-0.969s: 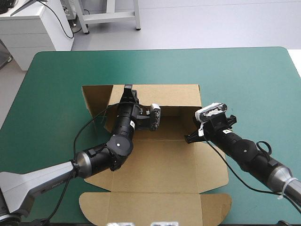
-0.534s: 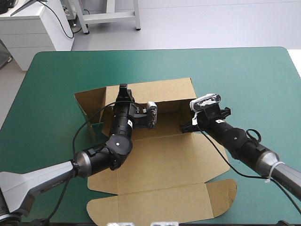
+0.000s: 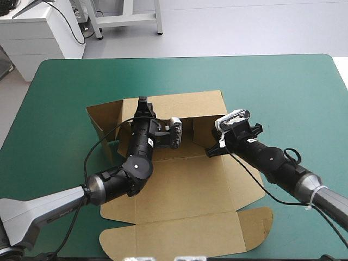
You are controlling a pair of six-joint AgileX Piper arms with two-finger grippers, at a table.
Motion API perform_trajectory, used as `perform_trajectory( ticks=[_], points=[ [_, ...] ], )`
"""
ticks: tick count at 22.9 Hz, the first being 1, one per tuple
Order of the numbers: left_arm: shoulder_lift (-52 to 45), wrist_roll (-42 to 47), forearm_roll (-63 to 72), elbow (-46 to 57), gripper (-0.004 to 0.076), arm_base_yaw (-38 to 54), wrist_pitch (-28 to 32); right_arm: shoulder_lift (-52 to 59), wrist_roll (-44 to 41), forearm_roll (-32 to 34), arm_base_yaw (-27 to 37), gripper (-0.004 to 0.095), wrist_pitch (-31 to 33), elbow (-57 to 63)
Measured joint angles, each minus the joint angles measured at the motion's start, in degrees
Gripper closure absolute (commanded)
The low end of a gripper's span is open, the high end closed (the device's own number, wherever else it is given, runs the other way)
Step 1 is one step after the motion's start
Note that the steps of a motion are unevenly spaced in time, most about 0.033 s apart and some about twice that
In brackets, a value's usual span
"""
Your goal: Fold the box
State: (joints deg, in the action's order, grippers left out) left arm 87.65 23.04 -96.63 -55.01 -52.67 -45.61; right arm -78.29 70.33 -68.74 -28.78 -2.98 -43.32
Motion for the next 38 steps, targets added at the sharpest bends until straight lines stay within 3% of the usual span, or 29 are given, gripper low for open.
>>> perform_trajectory(
  ticks=[4,9,11,15,18,21,25,26,27,32,38],
  points=[
    [0.0,0.0,-0.5,0.0,0.0731,0.0,0.2,-0.4,-0.9,0.1,-0.3,0.0222,1.3,0.0],
    [0.0,0.0,-0.8,0.0,0.0731,0.0,1.4,-0.4,-2.2,0.2,-0.4,0.0268,-3.9,0.0],
    [0.0,0.1,-0.8,0.0,0.0731,0.0,1.7,-0.4,-2.3,0.0,-0.4,0.0427,-5.7,0.0],
    [0.0,0.1,-1.0,0.0,0.0731,0.0,2.3,-0.4,-2.4,0.0,-0.5,0.0936,-6.0,0.0],
    [0.0,0.2,-1.0,0.0,0.0713,0.0,2.3,-0.4,-2.7,-0.2,-0.5,0.0929,-7.2,0.0],
    [0.0,0.2,-1.0,0.0,0.0582,0.0,2.4,-0.4,-3.2,-0.8,-0.5,0.0929,-7.7,0.0],
    [0.0,0.2,-1.0,0.0,0.0217,-0.1,5.0,-0.5,-3.2,-0.9,-0.5,0.0927,-8.2,0.0],
    [0.1,0.6,-1.0,0.0,0.0071,-0.1,5.6,-0.5,-3.2,-0.8,-0.5,0.0928,-8.3,0.0],
    [0.1,1.9,-1.0,0.0,0.0032,-0.1,6.3,-0.5,-3.2,-0.8,-0.5,0.0927,-8.3,0.0],
    [0.2,3.9,-1.2,0.0,0.0033,-0.1,6.2,-0.6,-3.0,-0.8,-0.5,0.0928,-8.6,-0.3],
    [0.4,4.3,-0.8,0.0,0.0034,-8.4,-6.2,-4.6,-1.9,-0.8,-0.1,0.0927,-9.7,-4.2]
  ],
)
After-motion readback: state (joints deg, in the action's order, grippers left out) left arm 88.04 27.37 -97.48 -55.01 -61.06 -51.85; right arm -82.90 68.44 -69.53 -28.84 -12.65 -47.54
